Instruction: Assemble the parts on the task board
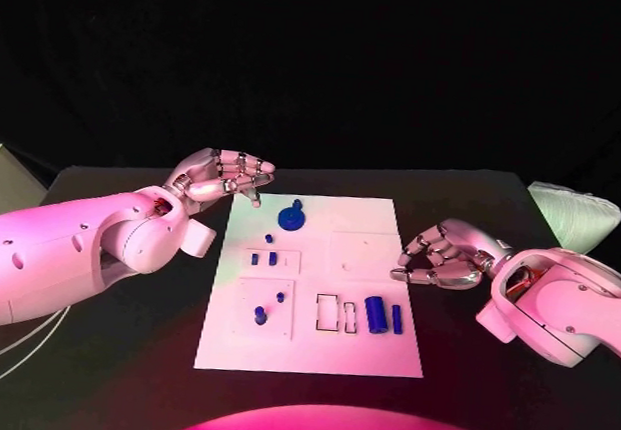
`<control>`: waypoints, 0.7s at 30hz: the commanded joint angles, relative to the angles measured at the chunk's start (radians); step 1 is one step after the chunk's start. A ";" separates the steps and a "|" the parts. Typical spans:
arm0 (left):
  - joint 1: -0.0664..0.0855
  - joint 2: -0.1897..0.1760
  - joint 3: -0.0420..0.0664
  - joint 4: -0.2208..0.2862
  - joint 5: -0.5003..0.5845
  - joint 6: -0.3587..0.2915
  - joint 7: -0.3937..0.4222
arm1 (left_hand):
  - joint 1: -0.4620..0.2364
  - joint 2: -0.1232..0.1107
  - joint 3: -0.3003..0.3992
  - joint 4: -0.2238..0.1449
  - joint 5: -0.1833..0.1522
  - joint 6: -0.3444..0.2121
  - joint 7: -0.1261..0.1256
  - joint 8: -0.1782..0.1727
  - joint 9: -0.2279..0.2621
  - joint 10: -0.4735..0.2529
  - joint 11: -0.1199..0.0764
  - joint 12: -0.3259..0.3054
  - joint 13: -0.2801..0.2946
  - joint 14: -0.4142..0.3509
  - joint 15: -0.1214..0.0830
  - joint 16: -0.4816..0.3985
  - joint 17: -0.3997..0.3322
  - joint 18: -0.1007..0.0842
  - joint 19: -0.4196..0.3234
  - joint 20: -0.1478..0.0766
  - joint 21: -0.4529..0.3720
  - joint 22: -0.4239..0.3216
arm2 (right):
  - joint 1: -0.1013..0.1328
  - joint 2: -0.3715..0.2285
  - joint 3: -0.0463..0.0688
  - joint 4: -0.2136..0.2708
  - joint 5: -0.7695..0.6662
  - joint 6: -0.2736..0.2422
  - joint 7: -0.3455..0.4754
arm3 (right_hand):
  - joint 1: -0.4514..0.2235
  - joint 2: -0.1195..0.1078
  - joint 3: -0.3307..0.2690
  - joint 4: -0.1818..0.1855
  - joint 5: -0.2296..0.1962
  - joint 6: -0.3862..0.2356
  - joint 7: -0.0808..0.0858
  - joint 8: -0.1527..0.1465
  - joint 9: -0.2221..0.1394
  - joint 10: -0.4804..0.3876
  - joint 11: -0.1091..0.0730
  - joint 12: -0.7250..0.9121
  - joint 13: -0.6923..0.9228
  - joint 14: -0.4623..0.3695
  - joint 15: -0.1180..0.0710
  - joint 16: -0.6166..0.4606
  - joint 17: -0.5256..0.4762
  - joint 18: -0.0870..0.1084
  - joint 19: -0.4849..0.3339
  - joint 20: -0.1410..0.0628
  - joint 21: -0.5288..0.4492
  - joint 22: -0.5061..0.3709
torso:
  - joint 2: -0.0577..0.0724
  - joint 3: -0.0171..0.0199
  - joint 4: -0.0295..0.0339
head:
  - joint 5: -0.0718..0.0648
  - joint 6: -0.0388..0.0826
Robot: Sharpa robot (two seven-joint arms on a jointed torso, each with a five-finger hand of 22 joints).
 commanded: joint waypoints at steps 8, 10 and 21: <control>-0.004 -0.012 0.001 0.029 0.008 0.008 0.005 | -0.005 0.006 -0.006 0.003 0.000 -0.003 -0.007 0.005 -0.002 -0.006 0.003 0.002 -0.002 0.000 0.008 -0.003 -0.001 0.014 0.005 0.000 -0.006 -0.002 | -0.047 0.013 -0.017 0.022 -0.191 0.002 -0.213 | -0.011 0.005 -0.047 0.001 0.011 0.007 -0.005 0.015 0.009 0.036 0.000 0.036 0.131 0.100 -0.006 0.021 0.236 -0.026 0.071 -0.006 0.049 0.217 | 0.000 -0.0031 0.0013 | -0.008 -0.007; -0.004 -0.013 0.001 0.031 0.008 0.008 0.005 | -0.005 0.006 -0.006 0.003 0.000 -0.003 -0.007 0.005 -0.002 -0.006 0.003 0.002 -0.002 0.000 0.008 -0.003 -0.001 0.014 0.005 0.000 -0.006 -0.002 | -0.060 0.025 -0.018 0.021 -0.208 -0.004 -0.225 | -0.009 0.006 -0.048 0.001 0.012 0.007 -0.005 0.015 0.010 0.037 -0.001 0.037 0.133 0.100 -0.006 0.022 0.238 -0.026 0.072 -0.006 0.051 0.218 | 0.001 -0.0032 0.0016 | -0.009 -0.008; -0.005 -0.020 0.001 0.038 0.008 0.009 0.003 | -0.005 0.006 -0.006 0.003 0.000 -0.003 -0.007 0.005 -0.002 -0.006 0.003 0.002 -0.002 0.000 0.008 -0.003 -0.001 0.014 0.005 0.000 -0.006 -0.002 | -0.109 0.091 -0.019 0.000 -0.271 -0.021 -0.257 | -0.005 0.010 -0.056 0.001 0.011 0.009 -0.006 0.020 0.012 0.047 -0.001 0.046 0.152 0.106 -0.006 0.029 0.262 -0.033 0.077 -0.007 0.089 0.226 | 0.003 -0.0027 0.0021 | -0.005 -0.016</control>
